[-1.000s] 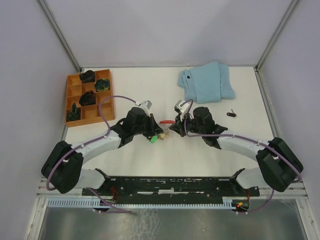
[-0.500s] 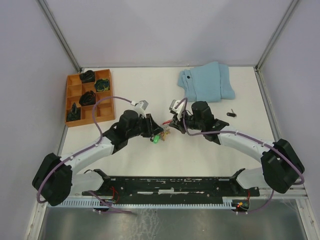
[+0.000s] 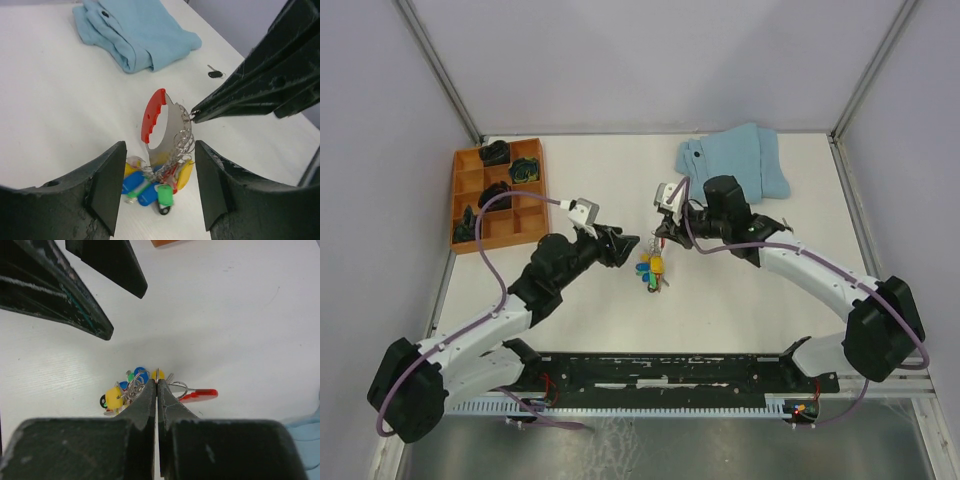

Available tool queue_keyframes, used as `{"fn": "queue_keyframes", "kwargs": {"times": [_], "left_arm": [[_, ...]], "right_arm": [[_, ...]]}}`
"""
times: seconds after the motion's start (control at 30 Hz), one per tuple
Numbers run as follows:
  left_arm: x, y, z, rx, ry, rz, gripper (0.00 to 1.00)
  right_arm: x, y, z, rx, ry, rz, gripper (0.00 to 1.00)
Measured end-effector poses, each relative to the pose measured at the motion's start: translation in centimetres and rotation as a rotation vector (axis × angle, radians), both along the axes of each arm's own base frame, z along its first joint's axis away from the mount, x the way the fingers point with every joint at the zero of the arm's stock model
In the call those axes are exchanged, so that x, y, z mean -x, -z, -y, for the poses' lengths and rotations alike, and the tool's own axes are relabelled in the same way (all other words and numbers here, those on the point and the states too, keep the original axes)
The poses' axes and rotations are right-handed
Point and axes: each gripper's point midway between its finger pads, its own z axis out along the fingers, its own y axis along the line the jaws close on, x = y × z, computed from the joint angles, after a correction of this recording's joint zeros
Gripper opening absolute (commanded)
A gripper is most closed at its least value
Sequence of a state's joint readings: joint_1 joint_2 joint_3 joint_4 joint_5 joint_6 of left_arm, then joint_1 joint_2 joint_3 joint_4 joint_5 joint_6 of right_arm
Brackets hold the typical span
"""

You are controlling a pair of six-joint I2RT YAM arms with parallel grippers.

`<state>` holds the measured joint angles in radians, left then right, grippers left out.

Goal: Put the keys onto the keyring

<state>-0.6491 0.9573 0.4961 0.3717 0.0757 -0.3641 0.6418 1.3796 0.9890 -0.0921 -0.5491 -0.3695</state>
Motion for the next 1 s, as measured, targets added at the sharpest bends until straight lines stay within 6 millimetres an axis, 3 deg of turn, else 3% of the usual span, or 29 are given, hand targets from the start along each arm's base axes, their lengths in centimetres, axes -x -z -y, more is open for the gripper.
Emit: {"fn": "queue_keyframes", "kwargs": {"times": [0.17, 0.33, 0.63, 0.8, 1.0], "left_arm": [[-0.5, 2.7, 0.2, -0.076, 0.037, 0.136, 0.71], [-0.5, 6.0, 0.1, -0.188, 0.088, 0.22, 0.64], [-2.3, 4.0, 0.2, -0.154, 0.294, 0.354, 0.5], [-0.8, 3.0, 2.0, -0.124, 0.467, 0.393, 0.49], [0.7, 3.0, 2.7, -0.112, 0.573, 0.404, 0.49]], "right_arm": [[-1.0, -1.1, 0.7, 0.009, -0.01, 0.004, 0.01], [-0.7, -0.6, 1.2, 0.028, -0.055, 0.011, 0.01], [0.7, 0.6, 0.6, 0.036, -0.181, 0.011, 0.01], [1.2, 1.0, 0.5, 0.043, -0.227, 0.019, 0.01], [1.4, 1.6, 0.4, 0.05, -0.263, 0.025, 0.01]]}}
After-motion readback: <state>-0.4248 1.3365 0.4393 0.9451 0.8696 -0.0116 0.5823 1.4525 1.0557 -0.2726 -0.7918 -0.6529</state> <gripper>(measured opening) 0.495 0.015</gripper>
